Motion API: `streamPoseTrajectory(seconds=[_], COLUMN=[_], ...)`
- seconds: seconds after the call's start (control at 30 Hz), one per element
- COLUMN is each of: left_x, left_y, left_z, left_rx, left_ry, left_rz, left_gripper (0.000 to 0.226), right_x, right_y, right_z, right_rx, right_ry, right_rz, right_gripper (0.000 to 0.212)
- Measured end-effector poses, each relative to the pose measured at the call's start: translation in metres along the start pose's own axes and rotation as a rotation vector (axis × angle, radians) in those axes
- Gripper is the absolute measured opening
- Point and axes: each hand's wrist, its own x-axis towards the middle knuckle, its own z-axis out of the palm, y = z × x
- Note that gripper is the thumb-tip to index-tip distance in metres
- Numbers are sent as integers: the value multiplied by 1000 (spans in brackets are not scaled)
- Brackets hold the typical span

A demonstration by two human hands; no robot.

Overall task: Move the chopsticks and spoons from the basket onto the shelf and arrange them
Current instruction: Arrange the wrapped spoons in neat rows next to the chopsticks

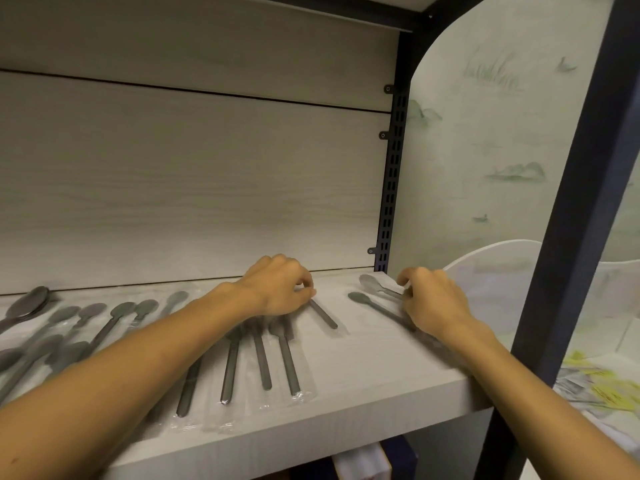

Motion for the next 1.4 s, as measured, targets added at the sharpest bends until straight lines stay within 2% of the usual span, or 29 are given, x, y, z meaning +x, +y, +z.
streamPoseTrajectory(seconds=[0.1,0.27,0.37,0.43,0.6,0.73,0.9,1.13,1.23,1.4], left_x=[7,22,32,36,38,30,3,-47,-54,-55], left_y=[16,50,65,71,75,70,48,31,31,25], left_z=[0,7,13,17,18,1,-16,-14,-15,-18], left_rx=[-27,-92,-86,-104,-151,-129,-194,-288,-290,-291], left_ry=[5,-75,-126,-136,-85,45,134,120,62,85], left_rz=[54,194,286,313,348,416,397,284,247,152], left_gripper=[27,28,33,28,8,8,12,13,19,30], right_x=[-3,-9,-14,-18,-25,-28,-26,-23,-19,-16], right_y=[2,4,5,7,8,8,2,-21,-30,-38], right_z=[-6,-13,-16,-17,-15,-12,-10,-1,-1,2], right_rx=[112,219,289,321,464,560,638,682,664,668], right_ry=[74,163,190,193,148,162,104,-5,-70,-166], right_rz=[3,7,9,7,3,-7,2,-68,-96,-90], right_gripper=[33,34,31,30,36,39,31,27,22,16])
